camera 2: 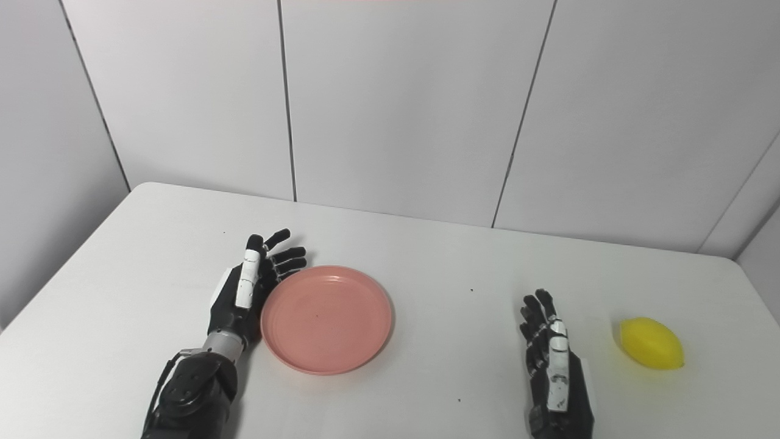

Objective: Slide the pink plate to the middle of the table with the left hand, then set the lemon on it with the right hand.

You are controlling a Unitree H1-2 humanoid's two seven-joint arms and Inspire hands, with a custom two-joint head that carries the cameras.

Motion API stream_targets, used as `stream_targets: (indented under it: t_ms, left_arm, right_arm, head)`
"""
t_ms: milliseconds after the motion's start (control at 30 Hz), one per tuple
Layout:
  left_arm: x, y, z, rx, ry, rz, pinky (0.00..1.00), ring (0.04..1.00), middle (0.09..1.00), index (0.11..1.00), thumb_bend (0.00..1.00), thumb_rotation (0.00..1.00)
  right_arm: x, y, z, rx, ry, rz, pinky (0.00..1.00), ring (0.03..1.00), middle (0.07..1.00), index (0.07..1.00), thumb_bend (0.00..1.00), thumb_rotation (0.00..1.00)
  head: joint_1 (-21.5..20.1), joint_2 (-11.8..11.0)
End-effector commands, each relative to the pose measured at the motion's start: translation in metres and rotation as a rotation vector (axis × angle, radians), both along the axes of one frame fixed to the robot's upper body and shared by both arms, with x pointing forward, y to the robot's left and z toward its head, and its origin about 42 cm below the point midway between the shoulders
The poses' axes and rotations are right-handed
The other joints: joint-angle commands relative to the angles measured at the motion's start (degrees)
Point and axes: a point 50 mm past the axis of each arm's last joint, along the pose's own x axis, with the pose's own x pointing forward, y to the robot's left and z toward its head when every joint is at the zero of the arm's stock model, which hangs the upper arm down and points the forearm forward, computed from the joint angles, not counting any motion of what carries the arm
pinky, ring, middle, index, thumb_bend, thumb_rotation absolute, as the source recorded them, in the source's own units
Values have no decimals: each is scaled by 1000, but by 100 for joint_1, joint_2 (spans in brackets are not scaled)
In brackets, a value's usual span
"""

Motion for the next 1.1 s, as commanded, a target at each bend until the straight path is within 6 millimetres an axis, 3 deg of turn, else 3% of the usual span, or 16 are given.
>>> stream_targets:
  t_ms: [0, 467, 667, 1067]
  left_arm:
    - [-12, -2, -20, -18, 77, 27, 749, 724, 713, 817, 972, 913]
    - [-20, -18, -19, -26, 57, 24, 813, 767, 743, 829, 946, 895]
    - [-22, -27, -21, -17, 43, 28, 890, 796, 748, 833, 932, 897]
    - [-20, -36, -21, -5, 43, -1, 859, 771, 753, 820, 920, 914]
  right_arm:
    - [-17, 15, -29, 41, 106, 12, 993, 946, 922, 933, 675, 979]
    - [-16, 19, -28, 47, 108, 9, 987, 940, 918, 926, 680, 972]
    - [-17, 21, -27, 45, 104, 10, 992, 941, 920, 933, 674, 977]
    - [-16, 24, -26, 50, 105, 6, 984, 939, 914, 930, 668, 972]
  head:
    - [-13, 12]
    - [-93, 51]
    - [-112, 67]
    - [-173, 88]
